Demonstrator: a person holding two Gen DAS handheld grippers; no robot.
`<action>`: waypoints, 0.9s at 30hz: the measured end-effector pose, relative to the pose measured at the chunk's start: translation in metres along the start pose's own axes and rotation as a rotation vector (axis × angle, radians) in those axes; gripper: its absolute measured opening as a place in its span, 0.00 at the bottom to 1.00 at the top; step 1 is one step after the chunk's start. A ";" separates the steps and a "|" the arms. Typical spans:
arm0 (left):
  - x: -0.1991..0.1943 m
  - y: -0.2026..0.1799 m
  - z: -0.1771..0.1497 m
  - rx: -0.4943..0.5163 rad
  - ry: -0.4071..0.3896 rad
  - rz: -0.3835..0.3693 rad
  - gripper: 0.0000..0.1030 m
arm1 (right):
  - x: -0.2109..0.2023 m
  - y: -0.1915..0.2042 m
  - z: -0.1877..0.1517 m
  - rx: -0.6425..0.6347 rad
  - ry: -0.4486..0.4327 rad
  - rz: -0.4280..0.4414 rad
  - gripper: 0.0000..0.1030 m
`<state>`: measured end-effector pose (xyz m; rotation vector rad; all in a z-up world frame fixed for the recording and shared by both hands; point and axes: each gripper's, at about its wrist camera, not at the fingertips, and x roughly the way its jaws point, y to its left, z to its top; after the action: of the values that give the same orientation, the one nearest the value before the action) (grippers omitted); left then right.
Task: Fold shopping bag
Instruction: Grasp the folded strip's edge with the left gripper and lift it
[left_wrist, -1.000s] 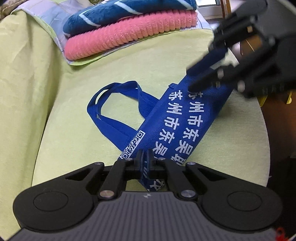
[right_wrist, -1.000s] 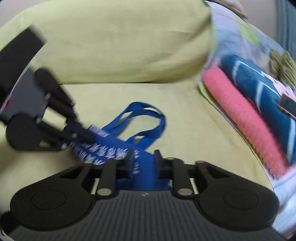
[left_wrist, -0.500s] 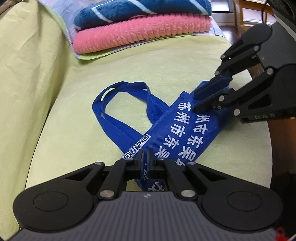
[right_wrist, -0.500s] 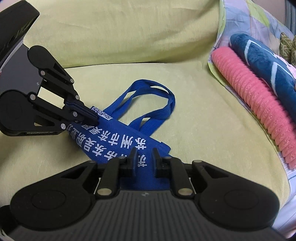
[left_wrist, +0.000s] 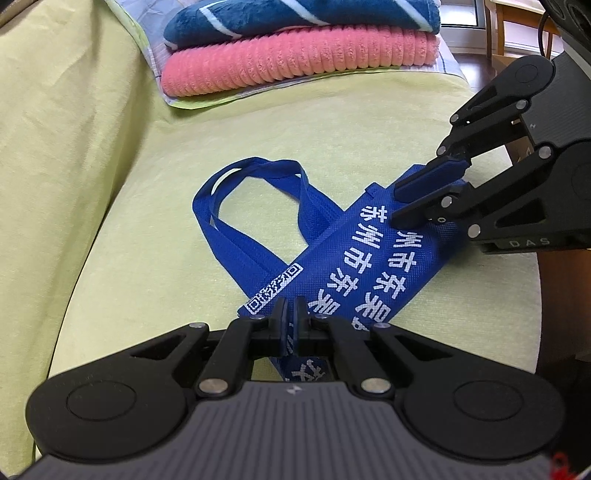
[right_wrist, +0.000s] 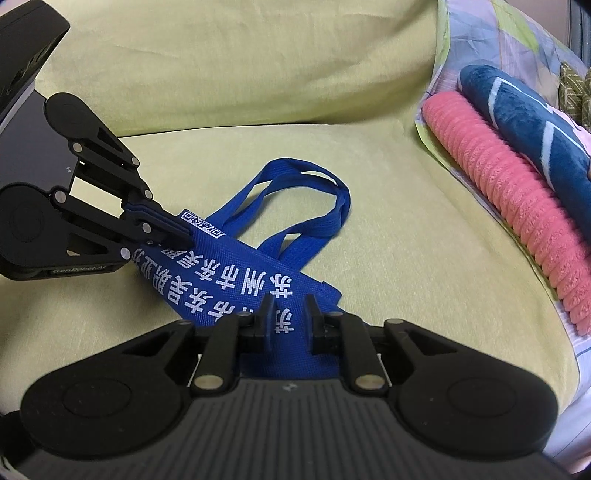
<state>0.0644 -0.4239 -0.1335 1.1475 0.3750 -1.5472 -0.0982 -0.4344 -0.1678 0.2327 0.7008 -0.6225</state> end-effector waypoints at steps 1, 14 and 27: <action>0.000 0.000 0.000 -0.001 -0.001 -0.001 0.00 | 0.000 0.000 0.000 0.001 0.000 0.001 0.13; -0.024 -0.083 -0.053 0.692 -0.083 0.268 0.43 | -0.003 -0.007 -0.005 0.018 -0.027 0.035 0.14; 0.017 -0.085 -0.043 0.843 -0.030 0.254 0.36 | -0.006 -0.007 -0.008 -0.017 -0.074 0.056 0.15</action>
<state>0.0109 -0.3737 -0.1959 1.7212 -0.4868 -1.5169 -0.1100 -0.4343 -0.1698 0.2121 0.6264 -0.5685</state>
